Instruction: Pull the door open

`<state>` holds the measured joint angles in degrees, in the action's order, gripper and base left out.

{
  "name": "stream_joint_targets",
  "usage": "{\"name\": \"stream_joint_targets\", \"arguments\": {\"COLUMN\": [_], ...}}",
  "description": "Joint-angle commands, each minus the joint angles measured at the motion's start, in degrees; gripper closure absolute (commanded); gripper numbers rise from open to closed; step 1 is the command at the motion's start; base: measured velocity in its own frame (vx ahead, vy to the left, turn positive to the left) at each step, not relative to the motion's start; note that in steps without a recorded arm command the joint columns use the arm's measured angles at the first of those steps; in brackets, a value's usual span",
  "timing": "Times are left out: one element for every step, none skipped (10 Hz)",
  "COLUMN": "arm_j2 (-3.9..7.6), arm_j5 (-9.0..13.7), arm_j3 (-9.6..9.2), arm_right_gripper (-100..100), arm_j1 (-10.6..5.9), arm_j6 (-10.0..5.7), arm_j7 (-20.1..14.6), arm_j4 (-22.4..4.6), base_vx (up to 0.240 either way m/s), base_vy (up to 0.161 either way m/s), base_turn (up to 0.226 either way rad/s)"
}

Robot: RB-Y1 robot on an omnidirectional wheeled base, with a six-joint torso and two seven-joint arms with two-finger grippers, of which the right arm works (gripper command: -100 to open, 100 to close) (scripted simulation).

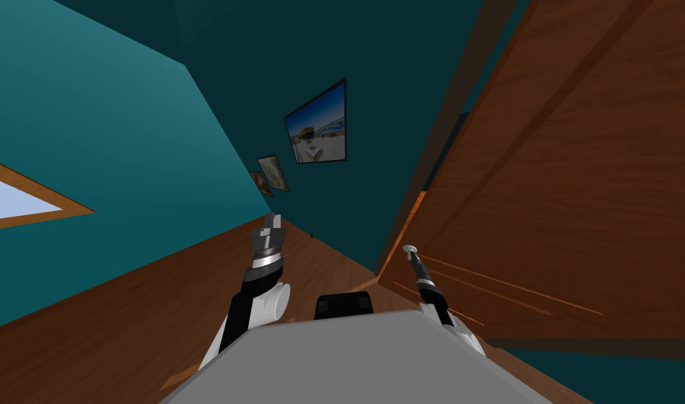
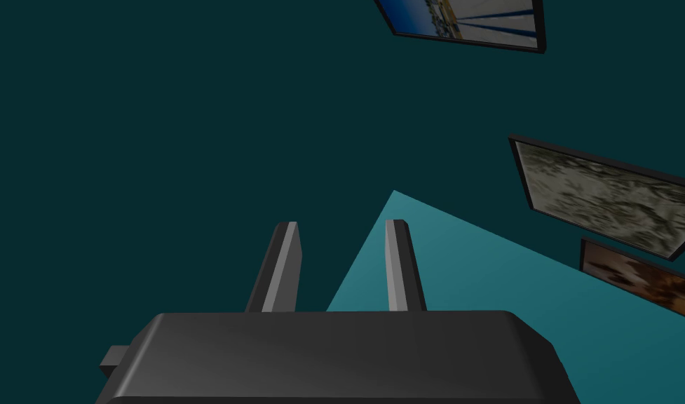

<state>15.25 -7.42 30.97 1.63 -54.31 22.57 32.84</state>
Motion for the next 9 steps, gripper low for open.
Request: {"name": "stream_joint_targets", "arguments": {"arm_j2": [-0.40,-0.30,-0.30,-0.21,-0.21,-0.12,-0.12,-0.03,0.07], "arm_j5": [1.01,1.96,1.96,2.91,2.91,3.86,3.86,4.82,5.83], "arm_j3": [-1.15,-2.02,-2.02,-2.89,-2.89,-3.75,-3.75,-4.63,-5.55], "arm_right_gripper": [100,100,100,100,100,100,100,100,100], "arm_j1": [0.08,-0.12,-0.12,-0.33,-0.33,-0.53,-0.53,-0.74,-0.96], "arm_j6": [0.57,0.64,0.64,0.70,0.70,0.77,0.77,0.83,0.90], "arm_j7": [-2.86,-4.33,-5.37,-7.30,-7.73,-9.96,-10.08,-12.40,-13.81], "arm_j4": [0.83,0.75,0.75,0.67,0.67,0.58,0.58,0.50,0.42], "base_vx": [-0.032,-0.049,-0.038,-0.034,-0.029,-0.033,-0.030,-0.036,-0.048], "base_vy": [-0.010,-0.014,-0.013,-0.015,-0.007,-0.009,-0.011,-0.010,-0.012], "base_turn": [0.001,0.009,0.014,0.009,0.004,0.001,0.003,0.010,0.020]}}
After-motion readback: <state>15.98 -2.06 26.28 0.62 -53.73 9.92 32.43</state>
